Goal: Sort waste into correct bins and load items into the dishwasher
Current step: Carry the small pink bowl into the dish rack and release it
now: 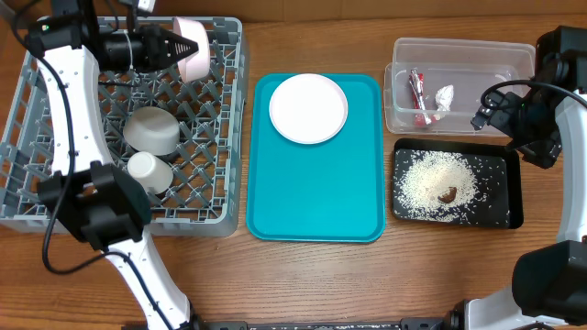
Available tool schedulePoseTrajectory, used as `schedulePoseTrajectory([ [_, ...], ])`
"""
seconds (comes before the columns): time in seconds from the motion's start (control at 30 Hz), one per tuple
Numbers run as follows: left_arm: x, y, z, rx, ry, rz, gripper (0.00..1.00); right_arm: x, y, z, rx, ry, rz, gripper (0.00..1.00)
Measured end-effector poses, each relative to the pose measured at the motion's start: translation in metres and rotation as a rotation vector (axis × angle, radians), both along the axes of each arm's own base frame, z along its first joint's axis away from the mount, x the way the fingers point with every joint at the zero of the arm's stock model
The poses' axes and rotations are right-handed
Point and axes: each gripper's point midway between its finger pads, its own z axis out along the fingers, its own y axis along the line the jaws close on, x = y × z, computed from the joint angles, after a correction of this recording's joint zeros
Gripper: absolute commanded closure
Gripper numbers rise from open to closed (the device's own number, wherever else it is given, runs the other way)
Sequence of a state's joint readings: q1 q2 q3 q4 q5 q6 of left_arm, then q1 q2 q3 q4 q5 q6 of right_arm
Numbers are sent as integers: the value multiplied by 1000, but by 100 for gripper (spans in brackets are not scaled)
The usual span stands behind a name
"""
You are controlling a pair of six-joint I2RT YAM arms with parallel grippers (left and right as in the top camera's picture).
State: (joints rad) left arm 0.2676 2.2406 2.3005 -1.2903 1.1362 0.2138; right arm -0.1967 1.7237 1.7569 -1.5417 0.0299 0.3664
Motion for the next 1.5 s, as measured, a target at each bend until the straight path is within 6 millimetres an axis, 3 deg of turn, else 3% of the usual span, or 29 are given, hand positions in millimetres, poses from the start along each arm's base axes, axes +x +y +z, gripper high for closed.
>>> schedulePoseTrajectory([
  [0.33,17,2,-62,-224,144,-27,96,0,0,0,0,0,0,0],
  [0.5,18,7,-64,-264,153,-20,96,0,0,0,0,0,1,0],
  [0.67,15,26,-72,-227,193,26,95,0,0,0,0,1,0,0],
  [0.7,13,29,-73,-217,204,36,93,0,0,0,0,1,0,0],
  [0.73,12,33,-74,-205,213,45,84,0,0,0,0,1,1,0],
  [0.8,10,42,-85,-140,242,70,50,0,0,0,0,1,0,0],
  [0.9,2,57,-112,-31,330,110,31,0,0,0,0,2,0,0],
  [1.0,-4,69,-127,25,384,135,25,0,0,0,0,1,0,0],
  [1.2,-14,85,-133,46,438,167,2,-1,0,0,0,2,1,0],
  [1.4,-17,103,-118,67,402,208,0,-1,0,0,0,2,1,0],
  [1.5,-19,115,-99,123,347,237,0,0,0,0,0,2,1,0],
])
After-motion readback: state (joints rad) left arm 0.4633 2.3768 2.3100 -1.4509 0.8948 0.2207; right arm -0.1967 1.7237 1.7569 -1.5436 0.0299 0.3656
